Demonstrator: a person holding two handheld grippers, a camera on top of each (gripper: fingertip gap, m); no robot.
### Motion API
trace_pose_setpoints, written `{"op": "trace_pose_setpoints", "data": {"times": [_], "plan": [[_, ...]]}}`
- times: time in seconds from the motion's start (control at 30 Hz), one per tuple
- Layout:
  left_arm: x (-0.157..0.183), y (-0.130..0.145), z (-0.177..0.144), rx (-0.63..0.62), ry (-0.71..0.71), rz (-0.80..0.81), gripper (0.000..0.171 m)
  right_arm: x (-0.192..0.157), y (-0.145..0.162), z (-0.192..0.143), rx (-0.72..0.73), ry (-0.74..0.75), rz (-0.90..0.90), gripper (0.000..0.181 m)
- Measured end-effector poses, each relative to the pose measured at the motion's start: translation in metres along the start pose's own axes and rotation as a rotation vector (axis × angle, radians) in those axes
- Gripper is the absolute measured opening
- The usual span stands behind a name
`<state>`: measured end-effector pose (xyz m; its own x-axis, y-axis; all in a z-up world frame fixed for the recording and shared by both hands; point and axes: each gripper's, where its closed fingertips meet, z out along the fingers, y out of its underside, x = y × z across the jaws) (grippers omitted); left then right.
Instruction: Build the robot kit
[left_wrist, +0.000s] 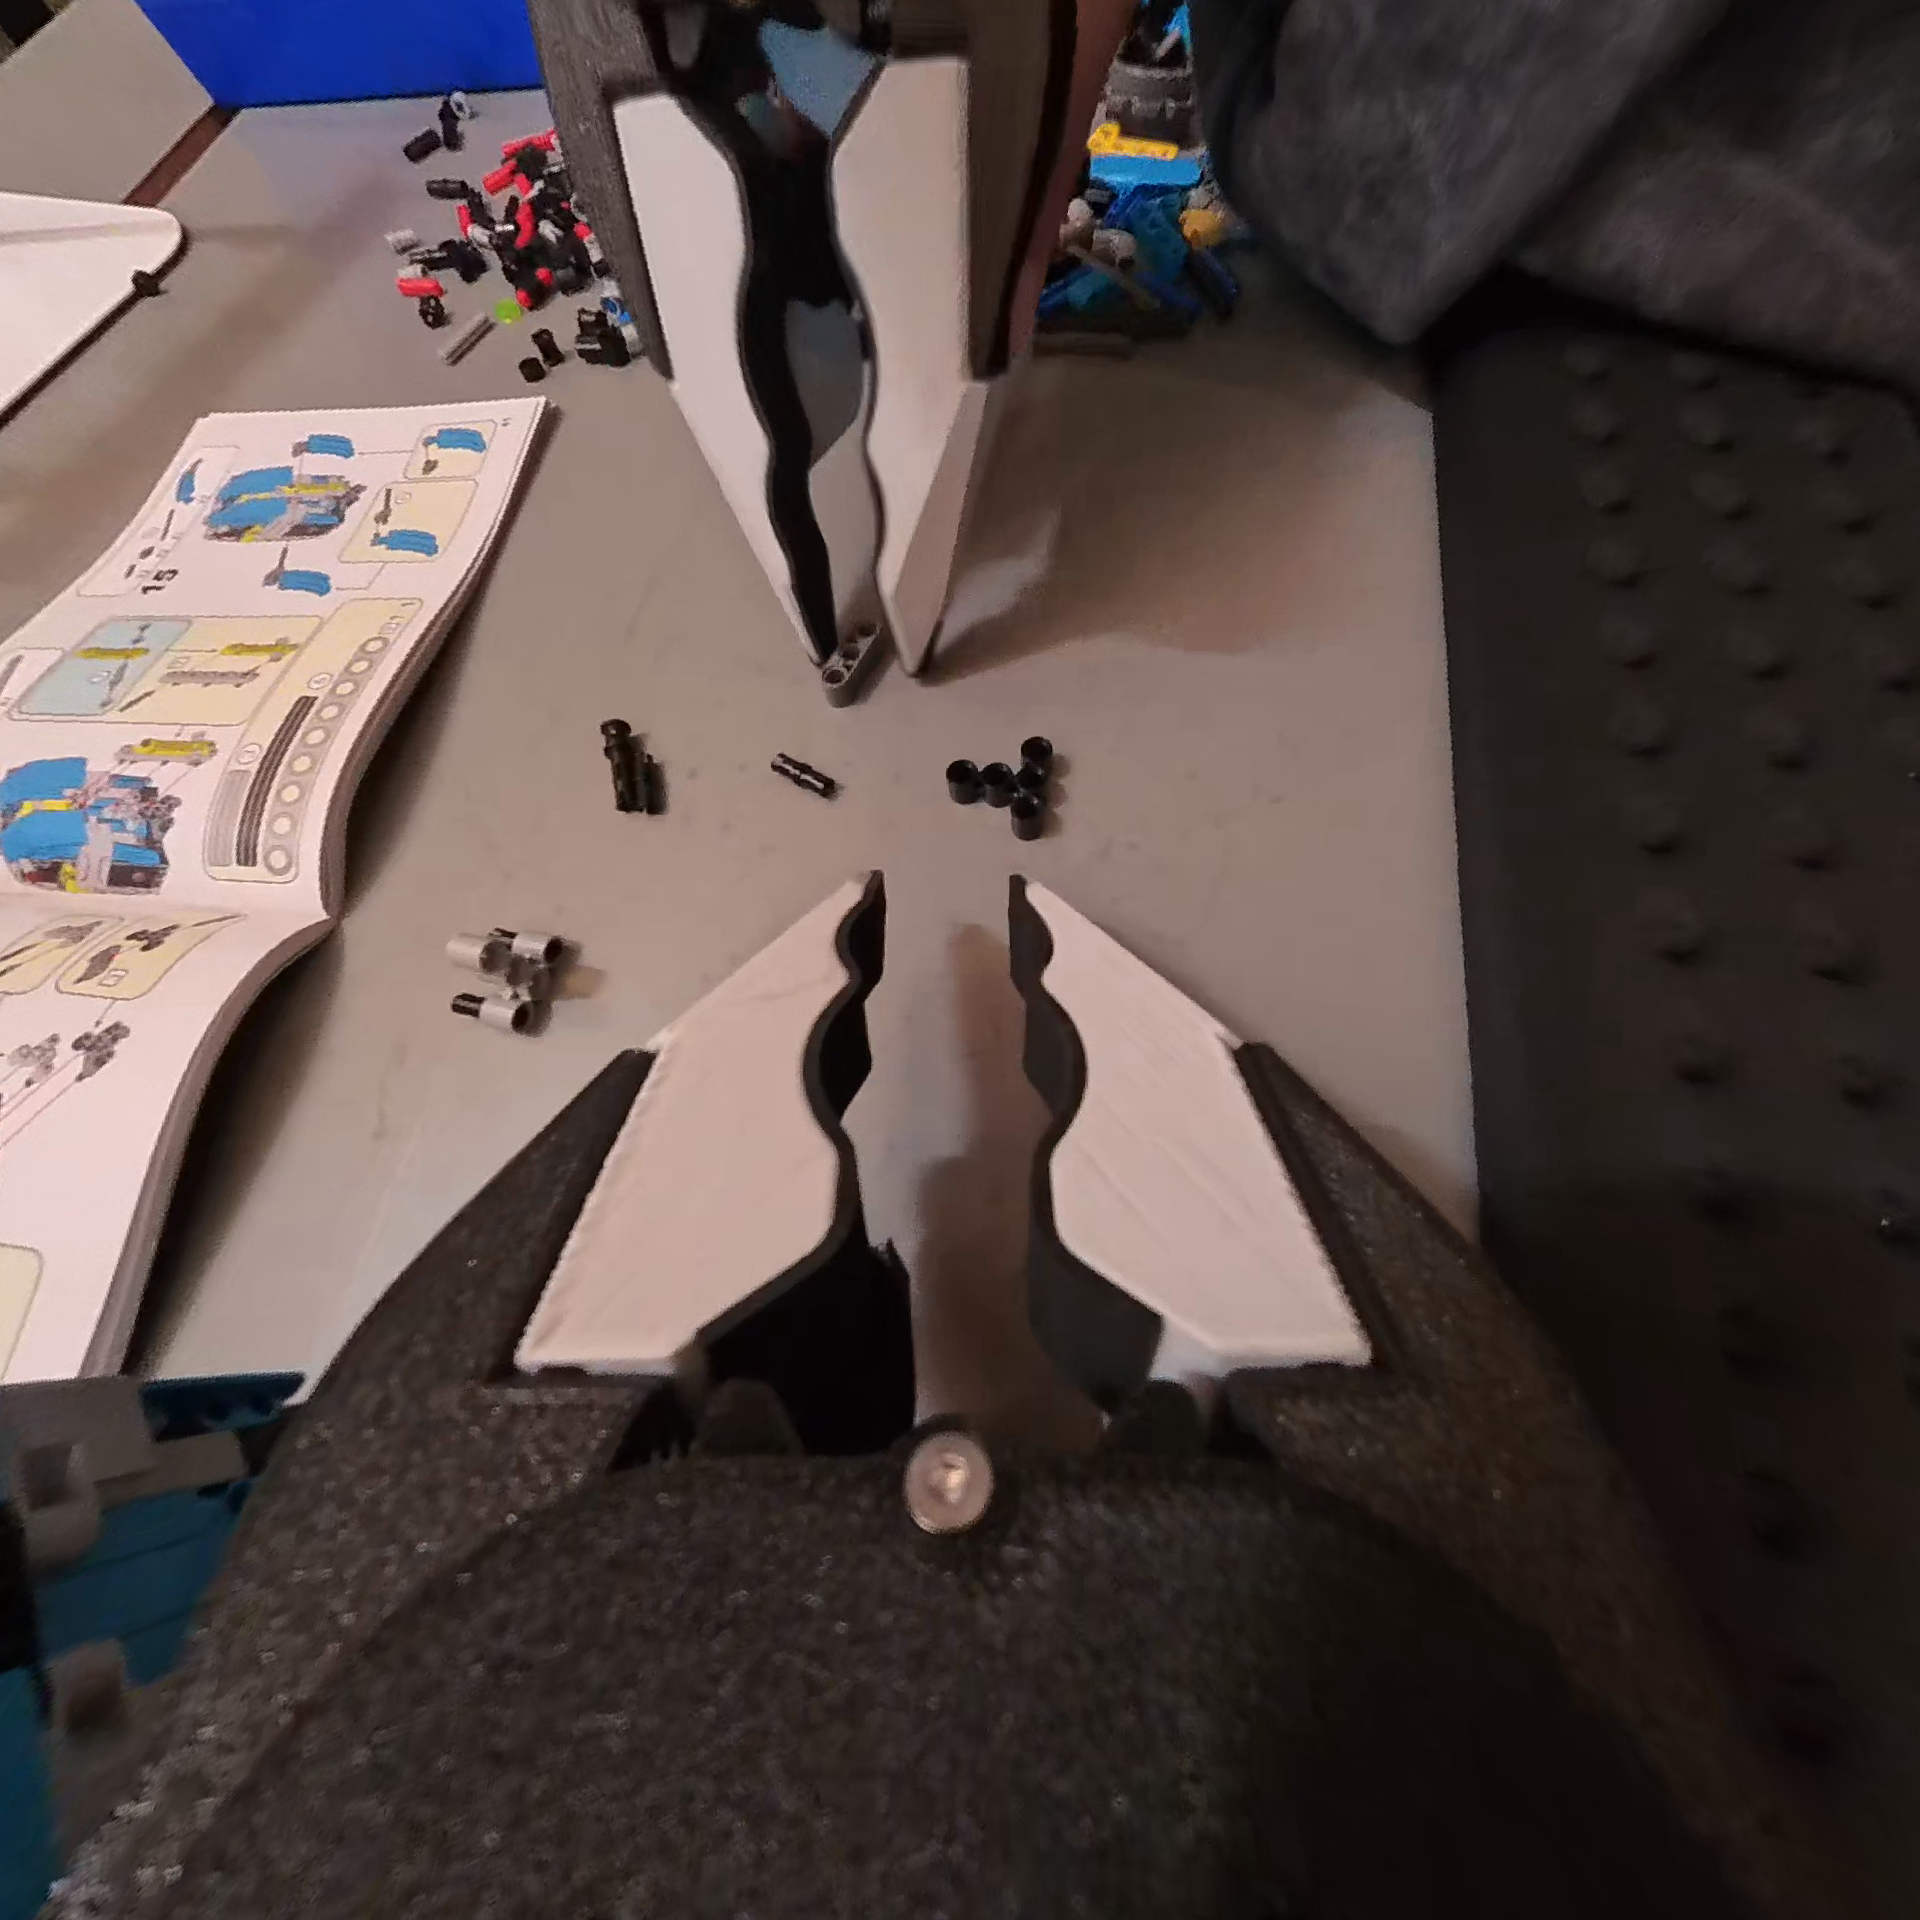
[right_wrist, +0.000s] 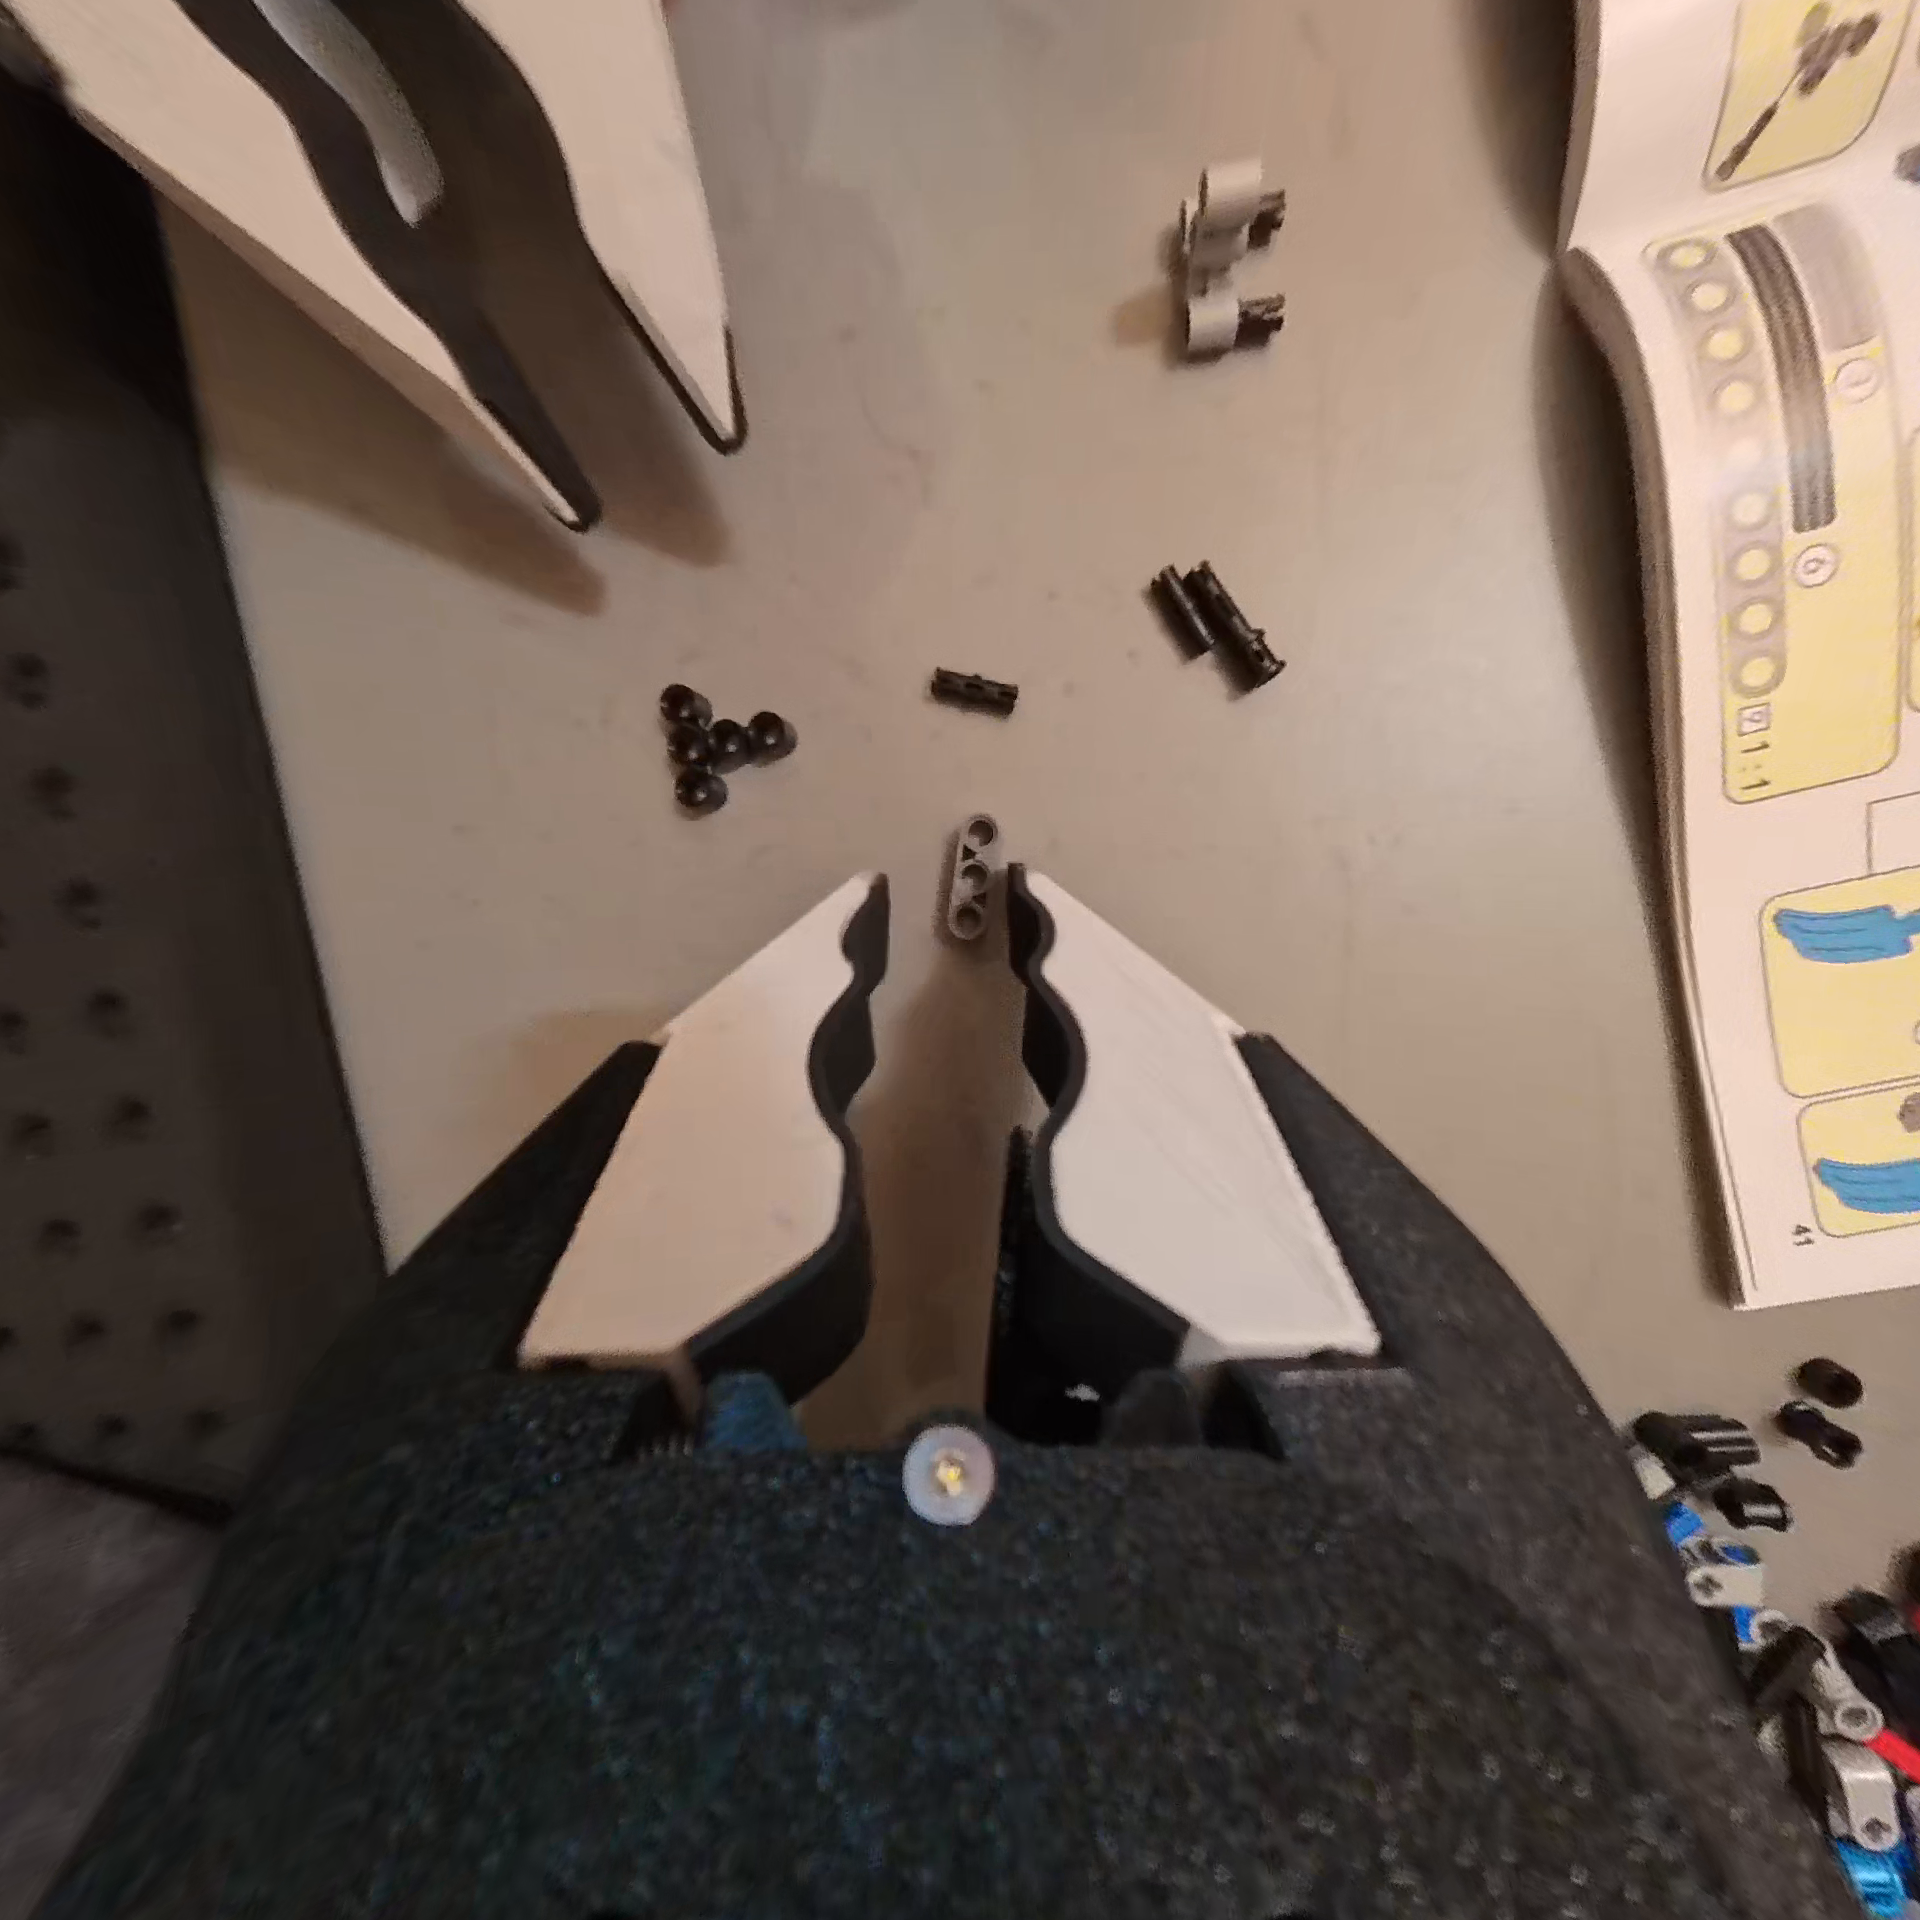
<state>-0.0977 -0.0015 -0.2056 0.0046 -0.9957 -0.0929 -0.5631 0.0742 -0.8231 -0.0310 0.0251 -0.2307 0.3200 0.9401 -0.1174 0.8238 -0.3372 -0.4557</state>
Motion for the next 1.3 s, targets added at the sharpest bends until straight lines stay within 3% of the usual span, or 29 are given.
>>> {"op": "trace_pose_setpoints", "data": {"times": [0.1,0.17,0.33,0.43,0.67,0.8,1.3], "plan": [[-0.002,-0.006,-0.003,0.045,-0.001,0.014,0.023,0.006,0.0,0.0,-0.011,0.041,-0.013,0.007],[-0.006,-0.013,-0.008,0.096,-0.017,0.033,0.023,0.009,-0.007,-0.003,0.009,0.08,-0.054,0.007],[-0.02,-0.024,-0.016,0.182,-0.099,0.054,0.023,-0.017,-0.064,-0.029,0.289,0.061,-0.203,0.007],[-0.024,-0.025,-0.017,0.193,-0.114,0.037,0.023,-0.035,-0.084,-0.032,0.367,0.049,-0.292,0.007],[-0.032,-0.039,-0.031,0.317,-0.157,0.053,0.019,-0.035,-0.092,-0.03,0.407,0.053,-0.288,0.007],[-0.031,-0.041,-0.032,0.332,-0.157,0.064,0.0,-0.036,-0.094,-0.033,0.429,0.043,-0.286,0.007],[-0.028,-0.046,-0.039,0.392,-0.104,0.028,0.003,-0.037,-0.097,-0.032,0.452,0.023,-0.269,0.007]]}}
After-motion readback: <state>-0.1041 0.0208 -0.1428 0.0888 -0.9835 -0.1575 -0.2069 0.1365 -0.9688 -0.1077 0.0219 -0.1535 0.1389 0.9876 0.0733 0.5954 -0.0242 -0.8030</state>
